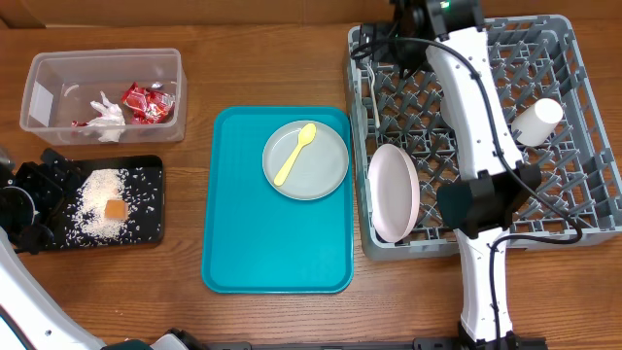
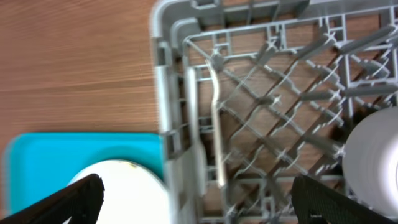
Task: Sort waste into correct bins and load items into the dishwasher rack
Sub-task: 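Carry the white fork into the rack's left edge and release, then move the right gripper down and grasp the yellow spoon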
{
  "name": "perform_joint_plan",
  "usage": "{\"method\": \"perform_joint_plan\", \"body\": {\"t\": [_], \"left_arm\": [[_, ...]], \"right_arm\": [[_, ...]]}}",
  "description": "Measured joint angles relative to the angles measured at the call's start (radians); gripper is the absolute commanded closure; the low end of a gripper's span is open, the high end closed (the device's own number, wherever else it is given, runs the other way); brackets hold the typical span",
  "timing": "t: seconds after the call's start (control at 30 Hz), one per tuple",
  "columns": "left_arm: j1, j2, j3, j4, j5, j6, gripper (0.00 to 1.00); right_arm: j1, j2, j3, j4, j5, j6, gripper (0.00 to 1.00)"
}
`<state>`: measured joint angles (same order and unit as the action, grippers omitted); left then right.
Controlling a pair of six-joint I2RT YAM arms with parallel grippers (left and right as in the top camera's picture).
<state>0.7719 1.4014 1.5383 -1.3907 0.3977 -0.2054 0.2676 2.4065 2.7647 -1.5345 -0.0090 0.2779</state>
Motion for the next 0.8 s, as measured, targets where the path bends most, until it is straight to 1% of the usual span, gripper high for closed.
{"method": "perform_joint_plan", "body": {"t": [0.13, 0.33, 0.5, 0.6, 0.8], "left_arm": [[0.0, 0.0, 0.0, 0.0, 0.0, 0.0, 0.0], [0.0, 0.0, 0.0, 0.0, 0.0, 0.0, 0.0], [0.0, 0.0, 0.0, 0.0, 0.0, 0.0, 0.0], [0.0, 0.0, 0.0, 0.0, 0.0, 0.0, 0.0], [0.0, 0.0, 0.0, 0.0, 0.0, 0.0, 0.0]], "right_arm": [[0.033, 0.0, 0.077, -0.048, -0.065, 0.089, 0.0], [0.167, 0.0, 0.041, -0.048, -0.076, 0.262, 0.0], [0.293, 0.0, -0.092, 0.008, -0.012, 0.436, 0.0], [0.351, 0.0, -0.212, 0.066, 0.028, 0.545, 0.01], [0.385, 0.0, -0.417, 0.212, 0.057, 0.658, 0.04]]}}
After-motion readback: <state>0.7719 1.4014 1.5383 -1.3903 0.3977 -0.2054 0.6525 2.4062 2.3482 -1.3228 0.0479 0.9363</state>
